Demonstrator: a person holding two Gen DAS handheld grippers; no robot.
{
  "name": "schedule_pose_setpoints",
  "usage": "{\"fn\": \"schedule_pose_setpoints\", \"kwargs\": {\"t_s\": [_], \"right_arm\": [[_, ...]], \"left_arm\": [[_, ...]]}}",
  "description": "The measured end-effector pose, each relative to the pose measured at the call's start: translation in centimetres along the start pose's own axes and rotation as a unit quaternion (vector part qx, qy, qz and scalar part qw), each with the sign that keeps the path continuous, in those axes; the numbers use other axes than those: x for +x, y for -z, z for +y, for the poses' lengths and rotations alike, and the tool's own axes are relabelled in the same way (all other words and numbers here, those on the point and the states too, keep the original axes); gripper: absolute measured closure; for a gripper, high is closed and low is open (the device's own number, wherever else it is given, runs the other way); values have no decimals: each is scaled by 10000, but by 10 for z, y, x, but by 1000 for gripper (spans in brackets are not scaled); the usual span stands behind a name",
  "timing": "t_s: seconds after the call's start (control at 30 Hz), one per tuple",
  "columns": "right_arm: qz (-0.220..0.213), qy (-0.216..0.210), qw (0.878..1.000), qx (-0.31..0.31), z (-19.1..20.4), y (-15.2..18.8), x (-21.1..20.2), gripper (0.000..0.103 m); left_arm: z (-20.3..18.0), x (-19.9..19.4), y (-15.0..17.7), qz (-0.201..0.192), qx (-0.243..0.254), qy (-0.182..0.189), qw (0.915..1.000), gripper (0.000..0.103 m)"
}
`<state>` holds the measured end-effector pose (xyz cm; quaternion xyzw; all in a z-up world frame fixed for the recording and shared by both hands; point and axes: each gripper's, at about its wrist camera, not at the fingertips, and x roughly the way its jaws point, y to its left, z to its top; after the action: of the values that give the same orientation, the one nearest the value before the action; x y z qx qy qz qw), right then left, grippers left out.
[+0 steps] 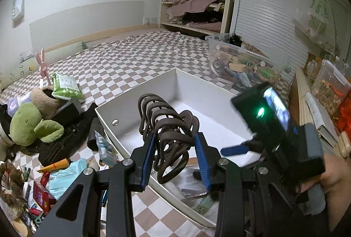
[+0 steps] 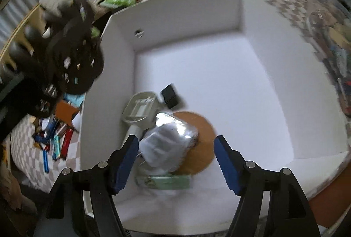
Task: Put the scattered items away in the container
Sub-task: 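Open the right gripper to drop the power bank into the box, then open the left gripper to drop the claw clip into the box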
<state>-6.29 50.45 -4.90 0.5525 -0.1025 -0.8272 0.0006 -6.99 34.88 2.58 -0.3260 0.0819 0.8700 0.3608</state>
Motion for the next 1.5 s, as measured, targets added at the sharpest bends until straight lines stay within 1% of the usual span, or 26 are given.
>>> {"fn": "schedule_pose_setpoints", "kwargs": {"t_s": [0.1, 0.17, 0.2, 0.3, 0.4, 0.63, 0.7, 0.73, 0.77, 0.93, 1.03, 1.13, 1.2, 1.27, 1.3, 1.4, 1.5], "right_arm": [[-237, 251, 9990, 284, -18, -5, -11, 31], [-404, 478, 9966, 541, -32, -7, -17, 26], [-465, 553, 9953, 649, -36, -7, -19, 21], [-611, 548, 9920, 958, -51, -8, -25, 20], [-693, 370, 9894, 1219, -61, -9, -27, 20], [-717, 357, 9898, 1182, -52, -9, -25, 20], [-708, 360, 9902, 1149, -50, -9, -25, 20], [-706, 362, 9904, 1133, -50, -10, -24, 20], [-708, 356, 9904, 1133, -50, -10, -25, 20], [-738, 333, 9903, 1130, -52, -10, -27, 20], [-817, 258, 9897, 1145, -50, -11, -29, 20], [-894, 140, 9893, 1148, -47, -12, -31, 20], [-944, 53, 9888, 1153, -45, -12, -32, 20], [-1052, -28, 9886, 1080, -38, -12, -34, 20], [-1106, -68, 9883, 1044, -35, -12, -36, 20], [-1268, -190, 9873, 935, -25, -13, -39, 4], [-1424, -327, 9858, 831, -13, -13, -43, 3]], "left_arm": [[-5, 6, 2, 67, 36, 32, 10000, 67], [-9, 12, 4, 131, 97, 53, 9999, 67], [-11, 15, 5, 163, 129, 64, 9998, 67], [-18, 22, 7, 268, 220, 92, 9994, 67], [-23, 29, 11, 358, 276, 106, 9989, 67], [-28, 39, 16, 515, 265, 144, 9982, 66], [-28, 40, 16, 514, 247, 122, 9983, 59], [-28, 39, 16, 500, 226, 116, 9984, 50], [-27, 39, 16, 484, 206, 111, 9986, 48], [-18, 32, 15, 430, 102, 31, 9990, 47], [-11, 27, 14, 387, 27, -64, 9992, 29], [0, 19, 15, 340, -75, -161, 9993, 28], [9, 15, 16, 350, -161, -197, 9991, 24], [17, 11, 17, 315, -234, -288, 9988, 13], [22, 8, 18, 283, -266, -353, 9986, 13], [35, 1, 22, 275, -351, -468, 9979, 13], [47, -6, 25, 285, -404, -556, 9972, 12]]}}
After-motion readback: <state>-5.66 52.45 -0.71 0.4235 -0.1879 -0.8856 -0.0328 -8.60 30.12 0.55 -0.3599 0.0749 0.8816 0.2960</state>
